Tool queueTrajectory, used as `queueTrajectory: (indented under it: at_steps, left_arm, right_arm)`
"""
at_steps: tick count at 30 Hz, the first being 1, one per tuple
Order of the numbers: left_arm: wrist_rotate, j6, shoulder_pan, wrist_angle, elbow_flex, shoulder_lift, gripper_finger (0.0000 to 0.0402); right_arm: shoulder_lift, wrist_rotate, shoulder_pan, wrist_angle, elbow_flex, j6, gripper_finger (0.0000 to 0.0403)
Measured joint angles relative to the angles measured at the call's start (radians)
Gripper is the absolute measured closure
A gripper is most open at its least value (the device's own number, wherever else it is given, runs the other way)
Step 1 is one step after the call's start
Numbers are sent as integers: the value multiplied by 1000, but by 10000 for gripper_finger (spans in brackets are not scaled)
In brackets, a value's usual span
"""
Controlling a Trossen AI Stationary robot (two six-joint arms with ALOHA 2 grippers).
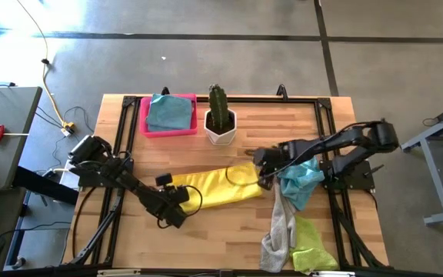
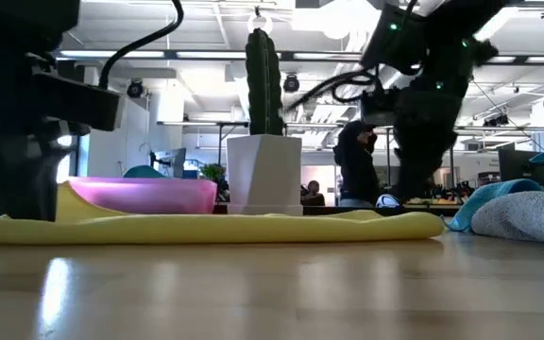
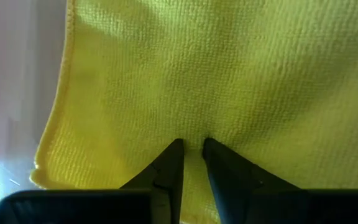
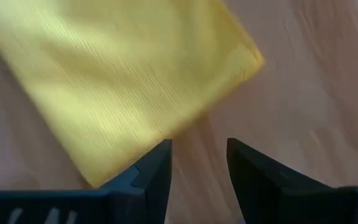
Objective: Fold microfiber towels
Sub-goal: Fold the yellow microfiber towel
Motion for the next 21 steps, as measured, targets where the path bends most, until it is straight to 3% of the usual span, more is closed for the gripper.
queueTrajectory:
  at_steps: [3,6,9,16,21]
  left_arm:
    - [47,-46,-13,11,8,-13,351]
    - [70,-79,-15,19,19,-12,363]
    - [82,-89,-14,33,26,-11,370]
    - [96,-115,2,43,28,-11,373]
    - [92,-115,2,47,27,-11,373]
  right_arm:
    - [-59,-71,-34,273,-127,147,258]
    - [-72,-78,-35,400,-199,260,257]
    - [-58,-79,-14,409,-209,304,243]
    - [3,-23,10,384,-181,397,166]
    - [68,-22,4,436,-177,398,154]
